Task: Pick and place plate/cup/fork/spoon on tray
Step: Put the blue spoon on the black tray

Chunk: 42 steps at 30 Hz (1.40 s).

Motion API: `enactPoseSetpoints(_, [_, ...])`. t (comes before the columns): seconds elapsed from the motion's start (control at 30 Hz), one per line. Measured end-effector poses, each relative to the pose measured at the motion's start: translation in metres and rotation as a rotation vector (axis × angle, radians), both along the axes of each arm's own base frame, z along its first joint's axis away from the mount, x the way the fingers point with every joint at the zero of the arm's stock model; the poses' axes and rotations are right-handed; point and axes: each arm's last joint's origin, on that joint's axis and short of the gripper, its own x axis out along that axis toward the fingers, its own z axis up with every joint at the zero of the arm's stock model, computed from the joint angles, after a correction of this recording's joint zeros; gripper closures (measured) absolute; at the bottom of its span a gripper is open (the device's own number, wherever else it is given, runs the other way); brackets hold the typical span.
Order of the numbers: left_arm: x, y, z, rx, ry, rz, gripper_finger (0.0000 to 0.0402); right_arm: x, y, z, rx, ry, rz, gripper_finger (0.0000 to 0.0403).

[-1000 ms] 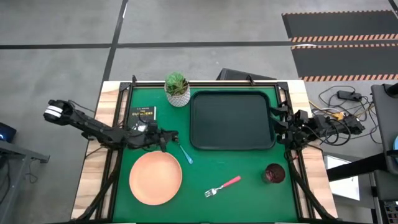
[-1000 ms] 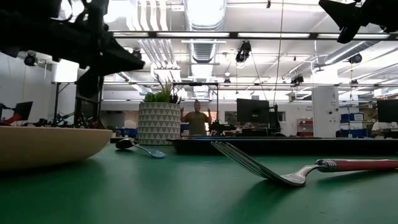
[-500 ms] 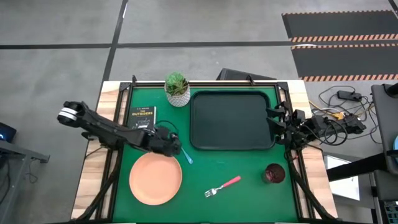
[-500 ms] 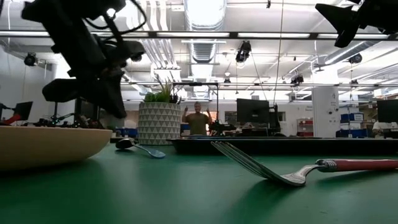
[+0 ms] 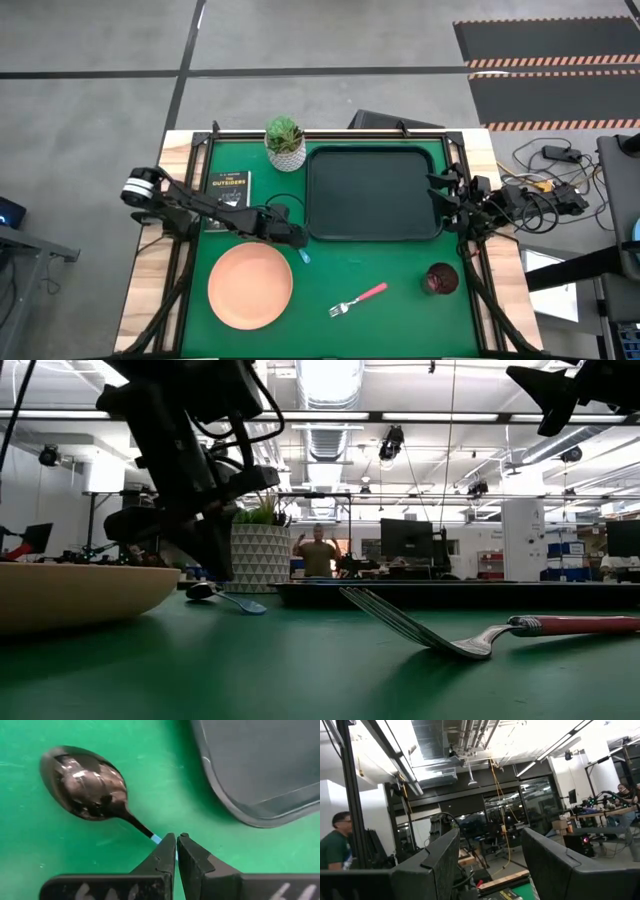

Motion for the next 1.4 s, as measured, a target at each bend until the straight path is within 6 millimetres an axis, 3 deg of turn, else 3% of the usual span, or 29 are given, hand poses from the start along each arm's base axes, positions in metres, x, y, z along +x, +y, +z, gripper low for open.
enactPoseSetpoints(0.47, [-0.005, 0.0, 0.002, 0.003, 0.031, -0.054, 0.0399, 0.0, 0.0, -0.001, -0.003, 0.008, -0.001, 0.0202])
enactPoseSetpoints(0.77, [-0.011, 0.005, -0.006, -0.03, 0.048, 0.014, 0.0328, 0.0, 0.0, -0.001, -0.002, 0.008, 0.0, 0.0202])
enactPoseSetpoints(0.93, [-0.009, 0.007, -0.004, 0.06, 0.013, 0.045, 0.0299, 0.0, 0.0, -0.001, -0.002, 0.008, 0.0, 0.0202])
enactPoseSetpoints(1.4, [-0.014, 0.012, -0.011, 0.151, 0.04, 0.056, 0.0295, 0.0, 0.0, -0.001, -0.002, 0.008, 0.0, 0.0202])
